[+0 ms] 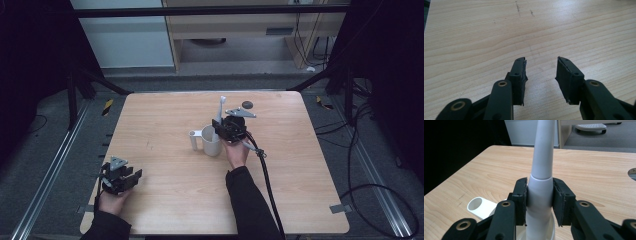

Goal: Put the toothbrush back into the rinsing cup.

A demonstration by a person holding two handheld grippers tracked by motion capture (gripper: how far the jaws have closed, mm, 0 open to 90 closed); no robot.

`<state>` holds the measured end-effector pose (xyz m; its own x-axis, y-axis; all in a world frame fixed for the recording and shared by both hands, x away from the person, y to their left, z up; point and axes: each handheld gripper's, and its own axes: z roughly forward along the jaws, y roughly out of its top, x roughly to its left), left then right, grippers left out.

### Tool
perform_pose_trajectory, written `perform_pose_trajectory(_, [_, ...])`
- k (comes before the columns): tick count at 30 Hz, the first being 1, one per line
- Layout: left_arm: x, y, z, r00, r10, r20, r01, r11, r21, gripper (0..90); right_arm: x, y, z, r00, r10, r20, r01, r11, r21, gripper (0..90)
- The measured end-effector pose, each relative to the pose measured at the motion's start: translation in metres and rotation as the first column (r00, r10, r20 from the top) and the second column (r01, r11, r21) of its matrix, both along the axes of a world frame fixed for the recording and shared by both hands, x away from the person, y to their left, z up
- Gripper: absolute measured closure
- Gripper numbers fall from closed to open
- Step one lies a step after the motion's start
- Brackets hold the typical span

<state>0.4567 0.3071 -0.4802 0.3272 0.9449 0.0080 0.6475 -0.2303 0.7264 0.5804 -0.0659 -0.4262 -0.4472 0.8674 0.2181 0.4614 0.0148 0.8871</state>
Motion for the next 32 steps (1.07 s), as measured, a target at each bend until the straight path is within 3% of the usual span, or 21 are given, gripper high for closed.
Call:
perform_pose_trajectory(8, [0.000, 0.000, 0.000, 1.0000, -0.001, -0.002, 0.001, 1.0000, 0.003, 58.0, -0.013, -0.003, 0.010, 0.9995, 0.027, 0.018, -0.026, 0.999, -0.032, 37.5])
perform_pose_trajectory(11, [0.000, 0.000, 0.000, 1.0000, -0.001, -0.002, 0.001, 1.0000, 0.003, 58.0, -0.025, -0.011, 0.014, 0.9968, 0.028, 0.074, -0.026, 0.999, -0.035, 33.0])
perform_pose_trajectory(13, [0.000, -0.001, 0.000, 1.0000, 0.000, -0.003, 0.000, 1.0000, 0.004, 58.0, -0.027, -0.013, 0.014, 0.9970, 0.030, 0.072, -0.028, 0.999, -0.034, 32.0])
perform_pose_trajectory(21, [0.000, -0.001, 0.000, 1.0000, 0.001, -0.006, -0.001, 1.0000, 0.004, 57.4, -0.058, -0.051, 0.022, 0.9959, 0.021, 0.088, -0.016, 0.998, -0.058, 24.3])
perform_pose_trajectory(22, [0.000, -0.001, 0.000, 1.0000, 0.001, -0.007, -0.001, 1.0000, 0.004, 56.7, -0.068, -0.063, 0.021, 0.9964, 0.015, 0.083, -0.008, 0.997, -0.078, 23.4])
perform_pose_trajectory(24, [-0.001, -0.002, 0.000, 1.0000, 0.001, -0.005, -0.001, 1.0000, 0.005, 56.2, -0.072, -0.067, 0.020, 0.9964, 0.013, 0.084, -0.005, 0.996, -0.094, 23.1])
perform_pose_trajectory(25, [-0.001, -0.002, 0.000, 1.0000, 0.000, -0.007, 0.000, 1.0000, 0.004, 55.7, -0.081, -0.078, 0.016, 0.9967, 0.001, 0.081, 0.009, 0.992, -0.123, 21.7])
perform_pose_trajectory(30, [0.000, -0.003, -0.001, 0.9999, -0.008, -0.011, 0.008, 0.9999, 0.009, 52.7, -0.098, -0.103, 0.004, 0.9984, -0.013, 0.054, 0.022, 0.988, -0.153, 20.1])
perform_pose_trajectory(32, [0.000, -0.003, -0.001, 0.9999, -0.010, -0.012, 0.010, 0.9999, 0.011, 50.6, -0.110, -0.121, -0.005, 0.9992, -0.021, 0.035, 0.028, 0.980, -0.199, 18.7])
